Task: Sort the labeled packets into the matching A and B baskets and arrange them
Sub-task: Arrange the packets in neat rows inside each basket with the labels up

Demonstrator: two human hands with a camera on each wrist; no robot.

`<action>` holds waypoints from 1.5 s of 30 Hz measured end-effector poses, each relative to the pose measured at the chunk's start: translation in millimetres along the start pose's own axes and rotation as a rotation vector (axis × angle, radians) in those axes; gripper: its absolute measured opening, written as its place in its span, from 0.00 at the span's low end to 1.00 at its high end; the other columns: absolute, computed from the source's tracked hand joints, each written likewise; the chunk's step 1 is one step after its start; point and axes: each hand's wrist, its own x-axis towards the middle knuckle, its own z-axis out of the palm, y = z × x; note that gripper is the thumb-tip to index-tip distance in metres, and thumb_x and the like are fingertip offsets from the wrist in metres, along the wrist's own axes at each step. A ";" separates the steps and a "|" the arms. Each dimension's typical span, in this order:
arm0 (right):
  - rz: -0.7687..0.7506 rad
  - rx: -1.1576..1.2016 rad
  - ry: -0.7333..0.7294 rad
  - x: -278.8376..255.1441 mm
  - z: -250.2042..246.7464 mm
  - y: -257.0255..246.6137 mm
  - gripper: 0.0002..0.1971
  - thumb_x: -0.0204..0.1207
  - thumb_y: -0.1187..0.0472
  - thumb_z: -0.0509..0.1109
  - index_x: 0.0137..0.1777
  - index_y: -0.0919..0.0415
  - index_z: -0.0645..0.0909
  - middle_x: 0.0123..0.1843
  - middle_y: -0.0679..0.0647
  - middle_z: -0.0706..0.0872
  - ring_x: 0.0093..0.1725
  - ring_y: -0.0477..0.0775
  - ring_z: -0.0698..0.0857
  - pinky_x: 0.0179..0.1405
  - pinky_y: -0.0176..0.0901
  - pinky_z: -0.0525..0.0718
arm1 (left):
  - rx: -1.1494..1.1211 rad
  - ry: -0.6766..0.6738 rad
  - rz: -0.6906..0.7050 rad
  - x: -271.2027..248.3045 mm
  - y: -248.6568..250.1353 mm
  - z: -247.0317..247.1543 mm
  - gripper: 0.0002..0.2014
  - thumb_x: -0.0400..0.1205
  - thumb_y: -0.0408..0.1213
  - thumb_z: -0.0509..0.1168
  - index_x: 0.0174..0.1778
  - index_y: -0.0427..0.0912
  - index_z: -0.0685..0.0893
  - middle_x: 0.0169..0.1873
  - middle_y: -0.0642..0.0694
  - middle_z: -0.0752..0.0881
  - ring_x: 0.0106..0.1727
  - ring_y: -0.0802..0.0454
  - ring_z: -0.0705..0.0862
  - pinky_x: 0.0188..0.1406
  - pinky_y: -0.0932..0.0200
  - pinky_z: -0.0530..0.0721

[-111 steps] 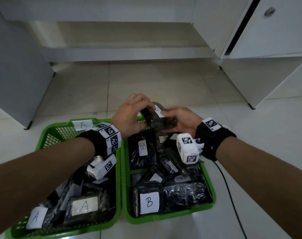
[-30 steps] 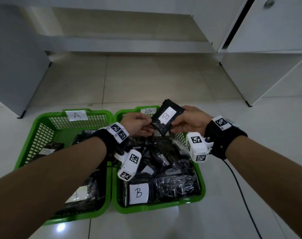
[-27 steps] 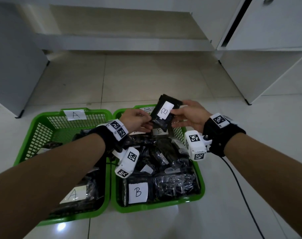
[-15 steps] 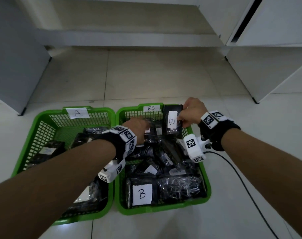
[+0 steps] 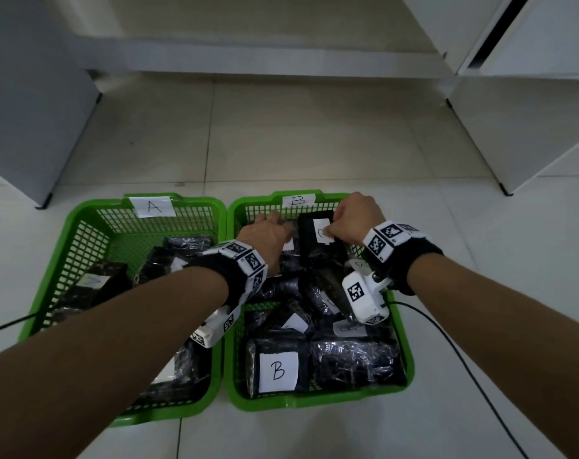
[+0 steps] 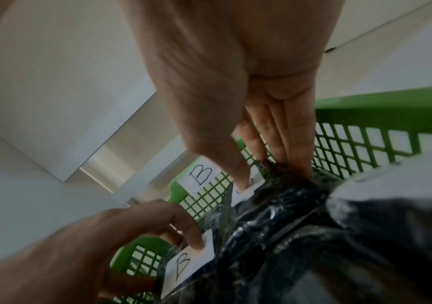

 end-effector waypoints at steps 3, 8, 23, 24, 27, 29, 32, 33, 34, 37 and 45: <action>-0.077 -0.093 -0.004 -6.1 2.9 1.0 0.22 0.61 0.50 0.89 0.47 0.64 0.89 0.47 0.57 0.89 0.47 0.57 0.89 0.49 0.48 0.90 | 0.010 -0.009 -0.003 0.3 -0.3 0.2 0.26 0.72 0.34 0.74 0.65 0.46 0.76 0.66 0.41 0.71 0.66 0.39 0.74 0.51 0.48 0.80; -0.168 -0.162 0.036 -14.5 -4.2 6.5 0.19 0.67 0.51 0.85 0.49 0.64 0.87 0.48 0.56 0.89 0.47 0.57 0.88 0.51 0.51 0.90 | -0.009 -0.037 0.012 -0.1 -0.3 -3.9 0.26 0.74 0.36 0.74 0.68 0.45 0.75 0.66 0.41 0.72 0.67 0.39 0.74 0.56 0.47 0.80; -0.280 -0.448 -0.075 -101.5 -15.6 7.6 0.21 0.64 0.39 0.78 0.39 0.58 0.81 0.31 0.49 0.81 0.29 0.49 0.79 0.31 0.39 0.79 | -0.266 -0.037 0.032 -23.1 22.6 0.3 0.19 0.78 0.32 0.67 0.66 0.41 0.81 0.65 0.40 0.83 0.64 0.41 0.82 0.63 0.50 0.81; -0.270 -0.420 -0.073 -102.0 -19.2 7.4 0.20 0.67 0.39 0.76 0.38 0.57 0.80 0.32 0.49 0.81 0.29 0.48 0.79 0.30 0.39 0.77 | -0.288 -0.042 0.027 -24.2 20.7 0.7 0.21 0.79 0.33 0.66 0.69 0.42 0.79 0.67 0.40 0.82 0.65 0.41 0.82 0.65 0.50 0.80; -0.221 -0.292 -0.153 -98.4 -30.3 12.3 0.16 0.75 0.46 0.72 0.34 0.55 0.77 0.31 0.50 0.81 0.29 0.48 0.80 0.26 0.38 0.74 | -0.376 -0.034 0.043 -27.2 15.6 -0.9 0.29 0.81 0.33 0.66 0.79 0.50 0.70 0.71 0.43 0.81 0.68 0.43 0.82 0.67 0.55 0.79; -0.191 -0.204 -0.219 -94.1 -36.0 21.0 0.16 0.79 0.53 0.70 0.30 0.56 0.76 0.29 0.51 0.80 0.28 0.49 0.78 0.26 0.38 0.73 | -0.376 -0.041 0.087 -28.5 15.3 -3.4 0.34 0.82 0.30 0.65 0.83 0.55 0.64 0.79 0.45 0.73 0.75 0.45 0.77 0.73 0.56 0.75; -0.113 -0.049 -0.330 -92.9 -36.5 32.8 0.15 0.82 0.53 0.70 0.38 0.61 0.86 0.31 0.52 0.86 0.29 0.49 0.83 0.26 0.36 0.76 | -0.300 -0.084 0.140 -27.9 18.5 -4.8 0.37 0.81 0.24 0.61 0.85 0.53 0.61 0.85 0.46 0.61 0.83 0.47 0.65 0.81 0.55 0.64; -0.101 -0.027 -0.350 -93.8 -34.2 35.1 0.18 0.81 0.47 0.72 0.42 0.63 0.88 0.33 0.52 0.88 0.30 0.49 0.84 0.27 0.35 0.76 | -0.272 -0.090 0.160 -27.0 20.4 -4.3 0.36 0.81 0.25 0.61 0.85 0.51 0.62 0.86 0.47 0.60 0.84 0.48 0.63 0.81 0.57 0.60; -0.109 -0.035 -0.360 -94.3 -31.0 36.7 0.22 0.78 0.41 0.74 0.45 0.64 0.89 0.35 0.52 0.89 0.32 0.50 0.85 0.29 0.36 0.77 | -0.243 -0.094 0.178 -25.8 22.4 -3.0 0.34 0.82 0.26 0.61 0.85 0.49 0.64 0.85 0.47 0.61 0.84 0.48 0.62 0.81 0.59 0.58; -0.178 -0.193 -0.353 -95.4 -20.6 38.7 0.29 0.65 0.35 0.82 0.45 0.64 0.91 0.39 0.56 0.92 0.39 0.51 0.88 0.37 0.42 0.82 | -0.158 -0.107 0.212 -20.5 23.2 4.6 0.31 0.83 0.27 0.60 0.84 0.48 0.67 0.85 0.46 0.63 0.84 0.47 0.64 0.79 0.59 0.59; -0.062 0.248 -0.461 -86.2 -62.6 51.2 0.11 0.79 0.60 0.75 0.58 0.64 0.87 0.47 0.58 0.93 0.39 0.52 0.89 0.27 0.37 0.81 | -0.247 -0.036 0.156 -13.9 19.8 2.5 0.24 0.79 0.25 0.60 0.71 0.43 0.82 0.73 0.44 0.80 0.73 0.43 0.77 0.70 0.54 0.75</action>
